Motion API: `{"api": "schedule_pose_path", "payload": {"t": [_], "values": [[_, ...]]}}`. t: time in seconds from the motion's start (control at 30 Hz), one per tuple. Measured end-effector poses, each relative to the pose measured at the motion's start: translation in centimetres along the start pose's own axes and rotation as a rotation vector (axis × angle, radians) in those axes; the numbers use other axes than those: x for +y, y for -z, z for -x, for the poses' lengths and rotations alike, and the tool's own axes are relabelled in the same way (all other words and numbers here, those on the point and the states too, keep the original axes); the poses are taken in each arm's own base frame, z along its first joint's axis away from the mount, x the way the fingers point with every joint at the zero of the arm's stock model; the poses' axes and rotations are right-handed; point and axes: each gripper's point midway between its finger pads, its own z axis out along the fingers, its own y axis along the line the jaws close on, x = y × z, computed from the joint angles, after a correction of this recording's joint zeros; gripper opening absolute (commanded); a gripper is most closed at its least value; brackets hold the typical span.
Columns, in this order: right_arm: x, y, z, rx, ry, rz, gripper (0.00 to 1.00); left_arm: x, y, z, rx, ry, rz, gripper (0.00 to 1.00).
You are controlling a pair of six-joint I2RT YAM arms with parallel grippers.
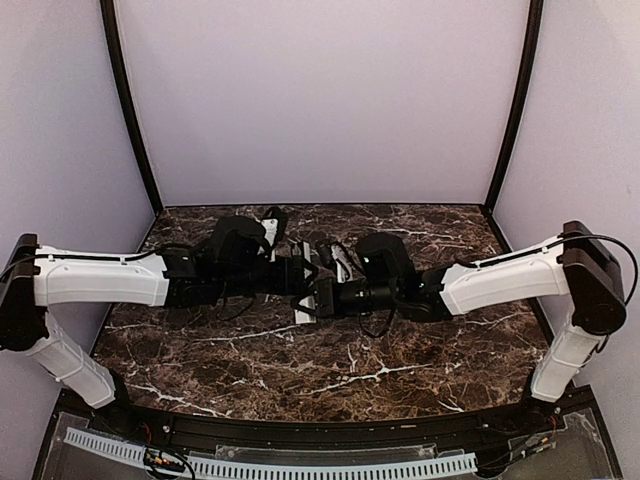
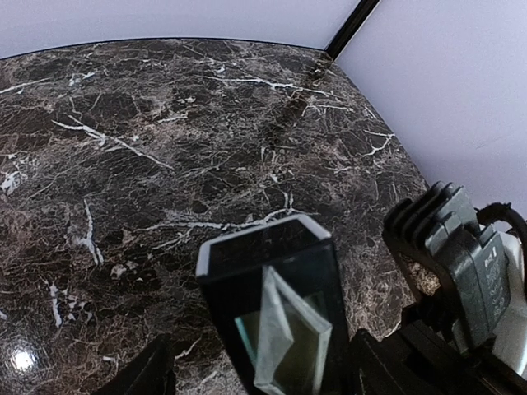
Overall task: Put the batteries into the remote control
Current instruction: Pass from the right arm to the left
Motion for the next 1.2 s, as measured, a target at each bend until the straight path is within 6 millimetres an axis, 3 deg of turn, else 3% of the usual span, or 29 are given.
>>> {"api": "schedule_pose_path", "payload": {"t": [0.07,0.13,0.33,0.47,0.57,0.63,0.8,0.9,1.03,1.2], "values": [[-0.1,-0.4,-0.1,0.001,-0.009,0.01,0.0,0.3,-0.3,-0.3,0.012,0.02,0.01,0.59],[-0.6,-0.7,-0.2,0.005,-0.024,0.01,0.0,0.5,-0.7,-0.6,0.023,0.049,0.014,0.41],[-1.6,-1.7,0.2,-0.019,-0.041,0.006,0.0,0.1,-1.7,-0.6,0.037,0.125,0.001,0.12],[-2.5,-2.1,0.2,-0.014,-0.057,-0.004,0.0,0.9,-2.5,-1.1,0.054,0.134,0.029,0.0],[-3.1,-2.6,0.0,-0.005,-0.067,-0.002,0.01,1.5,-2.9,-1.5,0.07,0.138,0.046,0.0],[-3.2,-2.8,-0.1,-0.005,-0.076,0.002,0.1,1.7,-3.1,-1.6,0.08,0.14,0.053,0.0],[-3.7,-3.0,-0.2,0.003,-0.094,0.0,0.61,2.2,-3.4,-1.9,0.1,0.138,0.068,0.0],[-4.4,-3.0,0.0,0.006,-0.112,-0.014,0.84,3.5,-3.6,-2.4,0.125,0.125,0.11,0.0],[-5.1,-2.8,0.1,0.009,-0.115,-0.029,0.98,6.0,-4.2,-3.6,0.168,0.116,0.188,0.0],[-5.6,-2.4,-0.3,0.027,-0.116,-0.067,0.99,7.5,-4.4,-4.9,0.22,0.086,0.231,0.0]]}}
